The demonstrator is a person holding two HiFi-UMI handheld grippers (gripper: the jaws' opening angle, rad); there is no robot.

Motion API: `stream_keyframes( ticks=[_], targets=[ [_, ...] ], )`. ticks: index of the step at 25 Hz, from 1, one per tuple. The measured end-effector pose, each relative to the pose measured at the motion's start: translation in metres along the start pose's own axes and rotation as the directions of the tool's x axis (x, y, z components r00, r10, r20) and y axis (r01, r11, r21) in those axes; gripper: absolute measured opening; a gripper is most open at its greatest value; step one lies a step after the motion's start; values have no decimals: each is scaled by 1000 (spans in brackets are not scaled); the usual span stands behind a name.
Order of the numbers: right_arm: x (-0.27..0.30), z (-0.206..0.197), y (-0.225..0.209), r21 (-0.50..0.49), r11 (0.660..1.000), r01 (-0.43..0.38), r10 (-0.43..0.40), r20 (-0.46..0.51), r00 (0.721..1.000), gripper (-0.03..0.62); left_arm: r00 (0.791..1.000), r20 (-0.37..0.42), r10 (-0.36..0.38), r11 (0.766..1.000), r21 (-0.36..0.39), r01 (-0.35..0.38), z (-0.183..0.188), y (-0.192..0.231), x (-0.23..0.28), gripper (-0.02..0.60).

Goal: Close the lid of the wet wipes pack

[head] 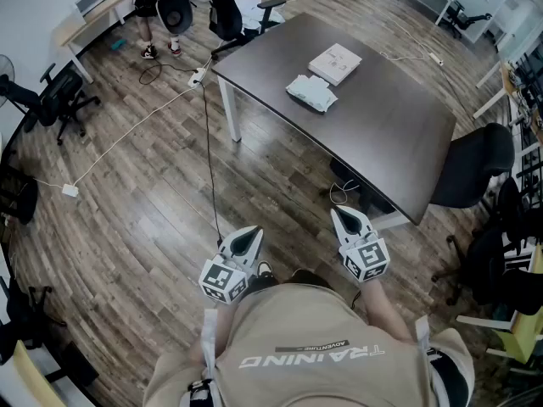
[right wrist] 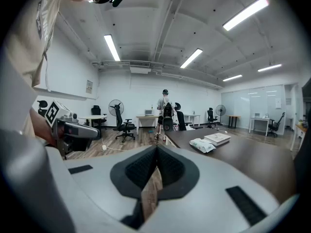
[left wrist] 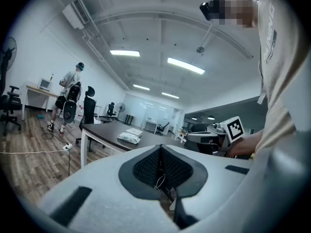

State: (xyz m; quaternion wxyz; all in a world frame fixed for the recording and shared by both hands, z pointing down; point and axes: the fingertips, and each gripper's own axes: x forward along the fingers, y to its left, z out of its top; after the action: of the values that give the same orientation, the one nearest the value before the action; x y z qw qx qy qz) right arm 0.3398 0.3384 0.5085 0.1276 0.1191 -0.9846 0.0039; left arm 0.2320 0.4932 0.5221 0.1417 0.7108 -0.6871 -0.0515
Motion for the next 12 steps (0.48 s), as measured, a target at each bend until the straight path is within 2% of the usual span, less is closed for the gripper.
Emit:
stream_keyframes(
  ticks=[3,6,12],
  targets=[
    [14,9,7,9,1000,11,-11,39,999,14,1000,-24,-8,1000,4,8,0,20,6,9],
    [11,14,6,3,999,36,-36,52,998,14,998,-26,-62,998,14,62,7,18,18,9],
    [-6,2,-2,2,996,85,-85,-4,996,14,989,-31,-145,988,45,146,14,15,47,9]
  ],
)
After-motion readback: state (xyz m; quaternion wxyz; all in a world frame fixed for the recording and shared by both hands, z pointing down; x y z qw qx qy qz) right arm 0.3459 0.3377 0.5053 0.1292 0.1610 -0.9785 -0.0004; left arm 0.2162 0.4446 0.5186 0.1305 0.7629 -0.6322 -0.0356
